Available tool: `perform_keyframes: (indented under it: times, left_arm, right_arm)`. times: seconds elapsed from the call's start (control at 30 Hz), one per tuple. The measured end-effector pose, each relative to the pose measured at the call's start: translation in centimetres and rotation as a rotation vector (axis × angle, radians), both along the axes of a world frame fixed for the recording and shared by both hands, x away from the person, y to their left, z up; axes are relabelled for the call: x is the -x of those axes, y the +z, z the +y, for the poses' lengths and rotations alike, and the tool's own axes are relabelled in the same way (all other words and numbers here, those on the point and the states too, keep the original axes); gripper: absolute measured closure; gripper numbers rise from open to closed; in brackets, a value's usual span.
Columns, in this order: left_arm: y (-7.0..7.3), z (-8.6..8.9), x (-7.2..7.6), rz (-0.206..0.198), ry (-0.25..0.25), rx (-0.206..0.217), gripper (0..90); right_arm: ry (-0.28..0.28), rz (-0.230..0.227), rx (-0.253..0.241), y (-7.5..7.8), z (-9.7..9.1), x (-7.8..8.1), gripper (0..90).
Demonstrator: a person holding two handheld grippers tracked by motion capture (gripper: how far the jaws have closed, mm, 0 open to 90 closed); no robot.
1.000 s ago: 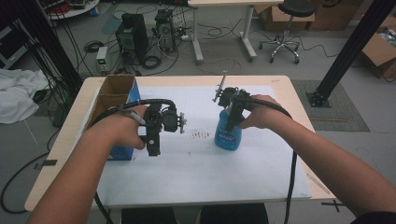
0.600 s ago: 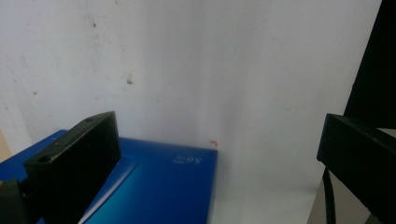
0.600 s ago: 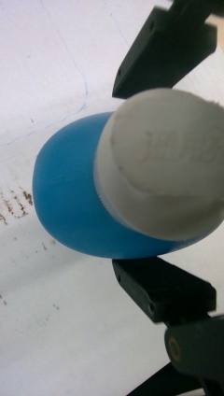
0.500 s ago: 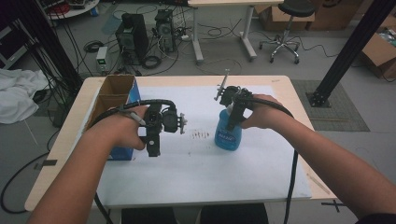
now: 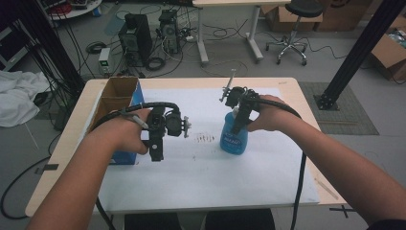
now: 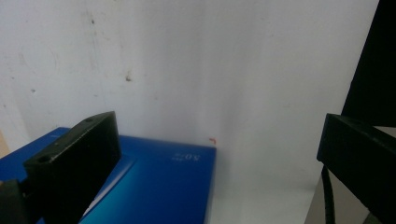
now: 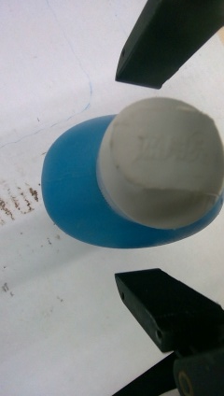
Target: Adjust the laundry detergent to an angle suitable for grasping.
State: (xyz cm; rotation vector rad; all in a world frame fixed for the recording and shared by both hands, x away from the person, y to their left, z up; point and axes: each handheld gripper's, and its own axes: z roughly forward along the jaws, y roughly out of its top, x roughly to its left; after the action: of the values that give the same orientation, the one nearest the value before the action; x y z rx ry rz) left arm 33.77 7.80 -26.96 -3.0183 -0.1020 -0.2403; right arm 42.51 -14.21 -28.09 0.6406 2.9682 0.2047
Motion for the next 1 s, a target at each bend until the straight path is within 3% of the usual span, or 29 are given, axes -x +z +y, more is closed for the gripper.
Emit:
perform_keyframes:
  times: [0.43,0.83,1.0]
  left_arm:
    - [-0.1,0.1,-0.2,0.004,0.002,0.003,0.1]
    - [0.1,0.1,-0.4,-0.001,-0.001,0.009,0.1]
    - [0.2,0.1,-0.3,0.001,-0.001,0.006,0.0]
  right_arm:
    - [-0.01,0.003,-0.03,0.8,-0.6,-0.1,0.0]
    - [0.015,-0.022,-0.055,2.6,-1.8,0.6,0.0]
    - [0.027,-0.019,-0.043,3.4,-2.3,1.0,0.0]
